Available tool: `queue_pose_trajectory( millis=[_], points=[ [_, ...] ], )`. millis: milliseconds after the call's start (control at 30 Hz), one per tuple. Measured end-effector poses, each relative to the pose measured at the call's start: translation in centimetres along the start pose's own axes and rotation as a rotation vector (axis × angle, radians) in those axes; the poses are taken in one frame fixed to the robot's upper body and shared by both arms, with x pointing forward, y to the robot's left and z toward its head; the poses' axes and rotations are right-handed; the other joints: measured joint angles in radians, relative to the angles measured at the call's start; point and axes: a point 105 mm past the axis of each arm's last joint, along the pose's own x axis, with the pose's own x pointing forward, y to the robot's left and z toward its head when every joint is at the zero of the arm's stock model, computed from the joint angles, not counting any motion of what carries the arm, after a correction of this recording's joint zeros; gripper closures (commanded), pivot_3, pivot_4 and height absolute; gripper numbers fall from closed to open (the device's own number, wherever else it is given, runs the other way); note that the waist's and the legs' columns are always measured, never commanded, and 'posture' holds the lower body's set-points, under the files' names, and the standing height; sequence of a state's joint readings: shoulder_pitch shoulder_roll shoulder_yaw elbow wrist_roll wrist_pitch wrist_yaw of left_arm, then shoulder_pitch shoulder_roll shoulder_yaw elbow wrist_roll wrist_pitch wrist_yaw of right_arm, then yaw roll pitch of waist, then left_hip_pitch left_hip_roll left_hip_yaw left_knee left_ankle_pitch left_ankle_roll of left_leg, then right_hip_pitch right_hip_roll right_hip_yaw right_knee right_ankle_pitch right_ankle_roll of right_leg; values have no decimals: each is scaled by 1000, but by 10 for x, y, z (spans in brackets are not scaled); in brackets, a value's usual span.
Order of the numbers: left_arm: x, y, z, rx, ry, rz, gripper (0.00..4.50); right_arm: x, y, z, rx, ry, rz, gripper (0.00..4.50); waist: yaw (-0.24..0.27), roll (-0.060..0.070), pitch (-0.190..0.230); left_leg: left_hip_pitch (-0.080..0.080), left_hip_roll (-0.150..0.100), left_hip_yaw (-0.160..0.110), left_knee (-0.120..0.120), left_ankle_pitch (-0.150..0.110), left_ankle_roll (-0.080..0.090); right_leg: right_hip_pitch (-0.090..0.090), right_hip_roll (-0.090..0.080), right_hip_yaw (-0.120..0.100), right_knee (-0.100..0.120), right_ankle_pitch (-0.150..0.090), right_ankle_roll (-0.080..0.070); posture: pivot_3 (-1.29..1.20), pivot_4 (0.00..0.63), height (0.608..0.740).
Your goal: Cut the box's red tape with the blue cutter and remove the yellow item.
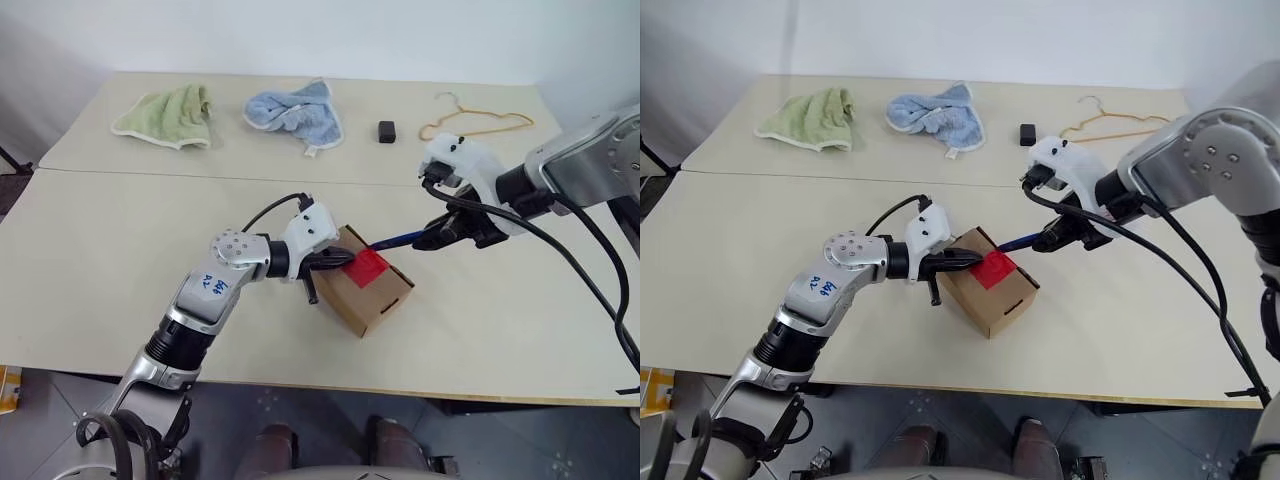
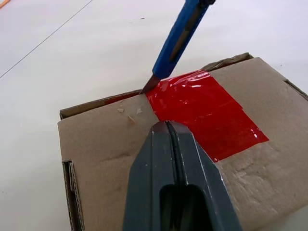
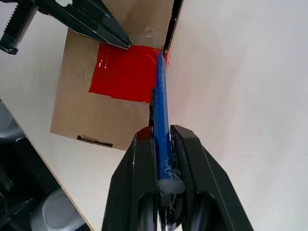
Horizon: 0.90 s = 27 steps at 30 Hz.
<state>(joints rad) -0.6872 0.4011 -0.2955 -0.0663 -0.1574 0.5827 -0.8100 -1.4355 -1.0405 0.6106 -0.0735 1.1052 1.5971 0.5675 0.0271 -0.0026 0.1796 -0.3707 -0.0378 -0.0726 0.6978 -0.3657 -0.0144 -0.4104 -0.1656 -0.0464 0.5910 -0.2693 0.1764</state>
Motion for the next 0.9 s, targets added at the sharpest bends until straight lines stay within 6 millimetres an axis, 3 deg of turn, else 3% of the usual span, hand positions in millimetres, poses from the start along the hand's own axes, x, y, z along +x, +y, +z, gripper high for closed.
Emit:
queue_pose_trajectory(
  millis=[433, 900],
  points=[
    [1, -1, -1, -3, -1, 4, 4500, 4, -1, 4, -35, 86, 16, 4332, 0, 0, 0, 0, 0, 0, 0, 0, 0, 0, 0, 0, 0, 0, 0, 0, 150, 740],
    [1, -3, -2, -6, -1, 5, 4500, -8, 2, -25, -25, 190, 58, 4332, 0, 0, 0, 0, 0, 0, -1, -1, 0, 0, 0, 0, -1, 0, 0, 0, 150, 740]
  ],
)
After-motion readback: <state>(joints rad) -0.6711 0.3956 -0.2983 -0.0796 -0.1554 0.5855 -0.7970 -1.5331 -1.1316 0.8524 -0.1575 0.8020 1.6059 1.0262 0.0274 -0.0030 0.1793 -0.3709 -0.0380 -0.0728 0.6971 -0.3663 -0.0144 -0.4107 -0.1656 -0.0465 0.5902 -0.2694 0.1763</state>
